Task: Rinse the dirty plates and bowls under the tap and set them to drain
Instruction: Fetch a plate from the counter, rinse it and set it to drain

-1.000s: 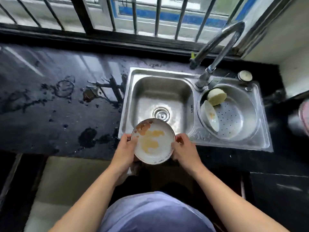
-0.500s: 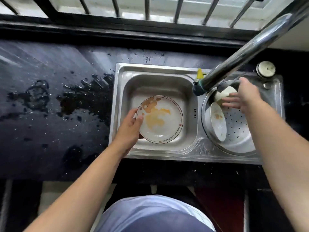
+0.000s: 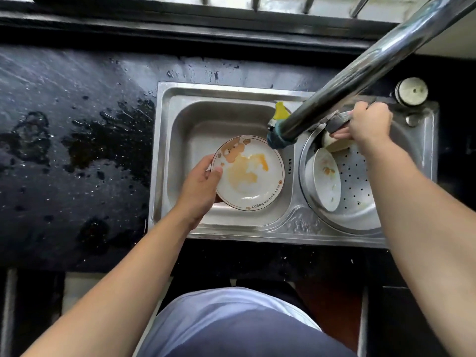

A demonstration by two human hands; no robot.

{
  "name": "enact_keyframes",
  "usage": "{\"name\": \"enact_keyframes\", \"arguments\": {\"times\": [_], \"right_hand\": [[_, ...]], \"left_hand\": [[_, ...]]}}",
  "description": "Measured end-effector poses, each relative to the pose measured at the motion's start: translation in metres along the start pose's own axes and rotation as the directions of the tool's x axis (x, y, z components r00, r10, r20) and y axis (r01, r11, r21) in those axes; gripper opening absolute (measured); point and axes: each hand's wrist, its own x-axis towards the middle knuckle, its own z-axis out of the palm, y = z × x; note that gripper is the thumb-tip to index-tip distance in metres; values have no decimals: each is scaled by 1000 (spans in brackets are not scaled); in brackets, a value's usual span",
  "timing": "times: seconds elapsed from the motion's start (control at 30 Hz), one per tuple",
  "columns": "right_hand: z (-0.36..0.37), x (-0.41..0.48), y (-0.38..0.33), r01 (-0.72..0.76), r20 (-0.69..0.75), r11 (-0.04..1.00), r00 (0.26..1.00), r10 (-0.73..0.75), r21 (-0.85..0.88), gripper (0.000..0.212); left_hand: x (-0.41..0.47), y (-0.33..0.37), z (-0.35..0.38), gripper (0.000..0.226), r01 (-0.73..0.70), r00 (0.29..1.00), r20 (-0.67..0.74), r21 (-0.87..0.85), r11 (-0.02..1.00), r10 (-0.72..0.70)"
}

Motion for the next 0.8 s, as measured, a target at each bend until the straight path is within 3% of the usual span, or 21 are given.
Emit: {"name": "enact_keyframes", "arguments": {"times": [0.37,0.63,0.73,0.8], "right_hand": [[5,1,19,-5,-23,989,1000,9,146,25],[3,-47,24,-12,-46,995,999,16,98,50],[14,-108,35,217,-145,963,960,-240,-158,51],[32,-164,39,522,-19,830,844,-535,-195,48]], "left_hand": [[3,-1,9,30,-9,1000,-24,21,1000,10],[8,-1,7,31,-2,999,-37,10,1000,2],[11,-1,5,31,8,999,-53,18,1000,-7],[13,-1,3,31,15,998,-63,25,1000,-14]]}}
